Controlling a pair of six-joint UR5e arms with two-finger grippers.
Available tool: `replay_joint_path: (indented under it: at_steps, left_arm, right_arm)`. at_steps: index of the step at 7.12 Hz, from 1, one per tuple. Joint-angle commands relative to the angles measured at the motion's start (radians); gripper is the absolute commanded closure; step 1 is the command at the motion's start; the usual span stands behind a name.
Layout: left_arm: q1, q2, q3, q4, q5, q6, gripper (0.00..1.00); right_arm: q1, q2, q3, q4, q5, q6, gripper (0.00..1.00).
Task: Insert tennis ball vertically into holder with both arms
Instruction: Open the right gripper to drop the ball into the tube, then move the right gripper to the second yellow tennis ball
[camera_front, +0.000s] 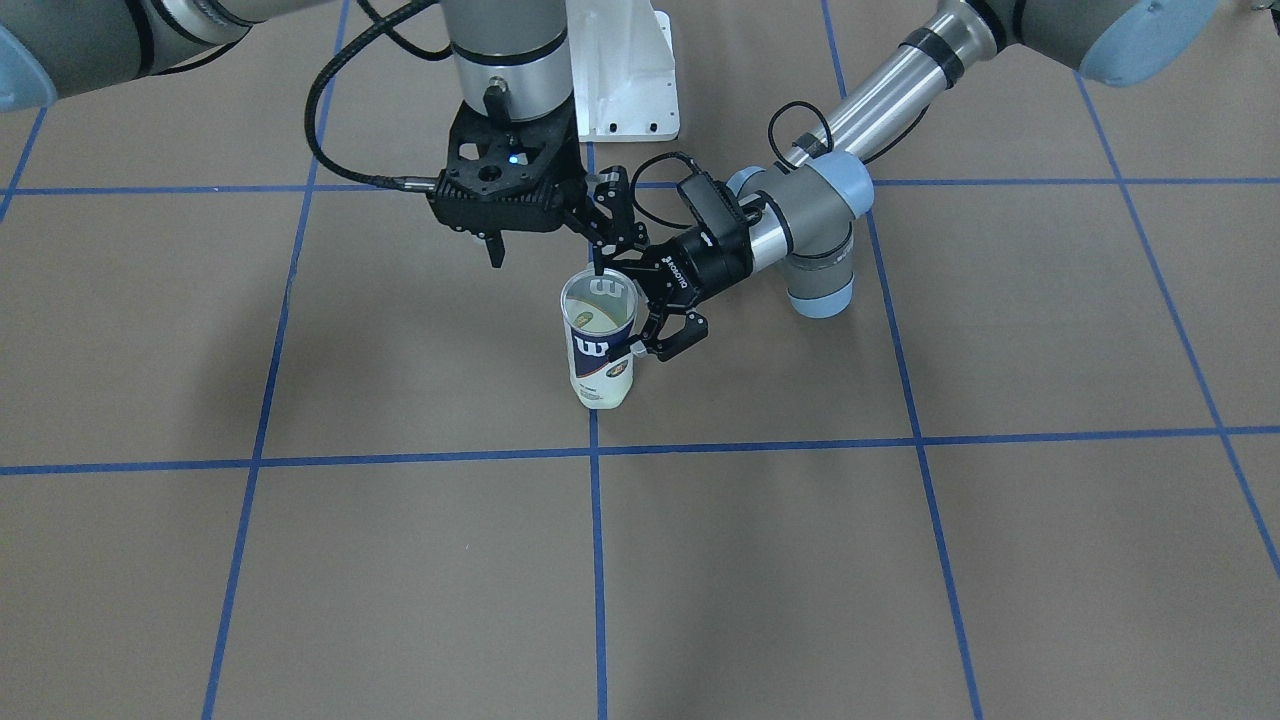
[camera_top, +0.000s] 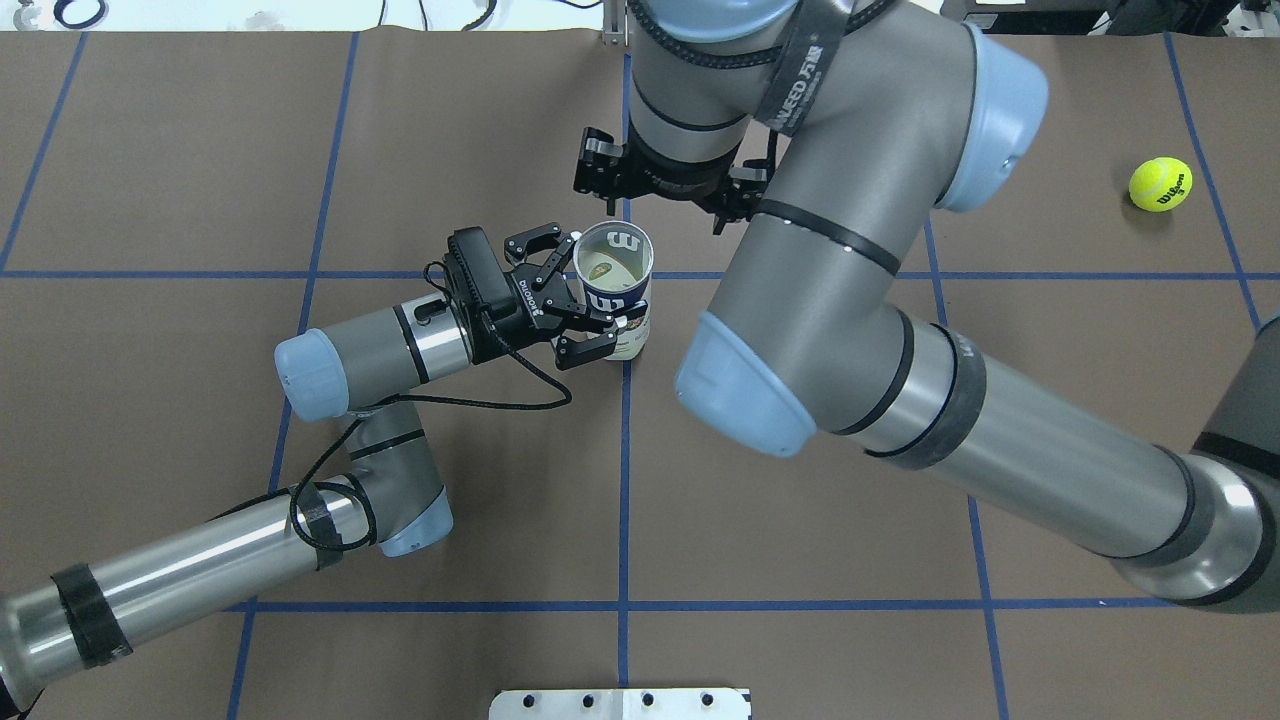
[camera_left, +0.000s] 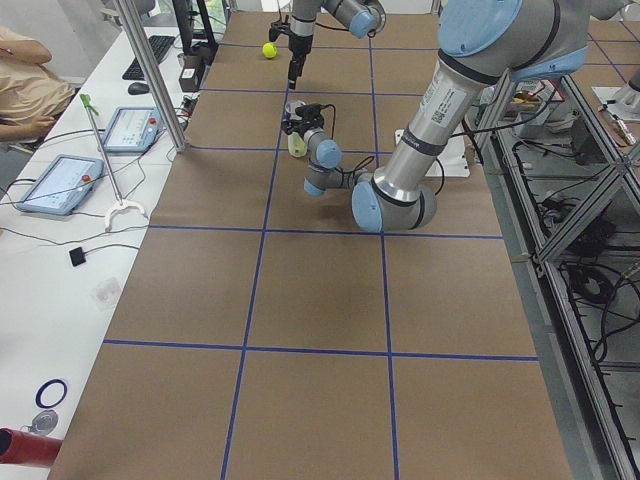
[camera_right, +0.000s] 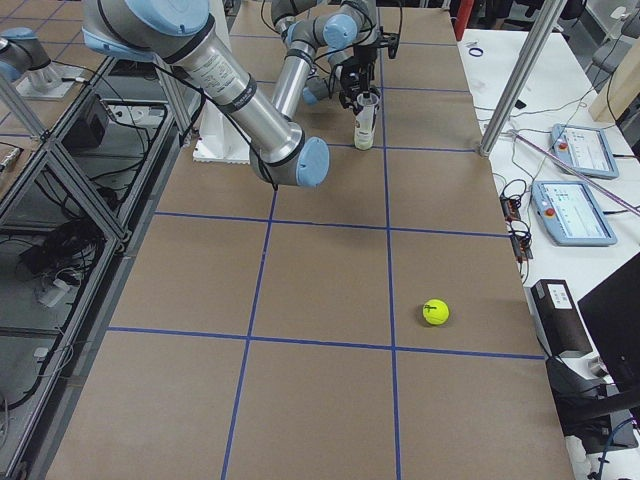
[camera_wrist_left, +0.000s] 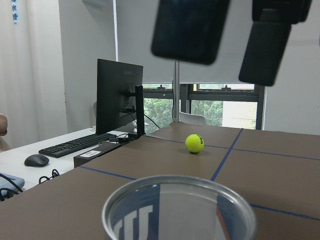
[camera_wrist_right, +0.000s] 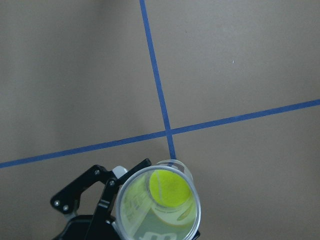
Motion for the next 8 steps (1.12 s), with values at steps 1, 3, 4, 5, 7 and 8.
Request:
replay_joint_path:
  at_steps: [1, 3, 4, 5, 7, 8]
  left_arm:
    - [-0.003, 0.001, 0.000, -0.001, 0.001, 0.000, 0.08]
    - [-0.005, 0.001, 0.000, 0.000, 0.002, 0.000, 0.08]
    - [-0.005, 0.001, 0.000, 0.000, 0.002, 0.000, 0.07]
    - [-0.005, 0.003, 0.000, 0.000, 0.002, 0.000, 0.07]
    - [-0.005, 0.003, 0.002, 0.000, 0.002, 0.000, 0.07]
    - [-0.003, 0.003, 0.000, 0.000, 0.002, 0.000, 0.07]
  right_arm:
    - [0.147, -0.148, -0.004, 0.083, 0.070, -0.241, 0.01]
    - [0.287, -0.302, -0.043, 0.191, 0.154, -0.496, 0.01]
    - [0.333, -0.340, -0.094, 0.220, 0.162, -0.601, 0.01]
    - [0.383, -0.380, -0.182, 0.335, 0.195, -0.676, 0.01]
    - [0.460, -0.457, -0.390, 0.617, 0.216, -0.805, 0.01]
    - [0.500, -0.463, -0.499, 0.686, 0.225, -0.895, 0.01]
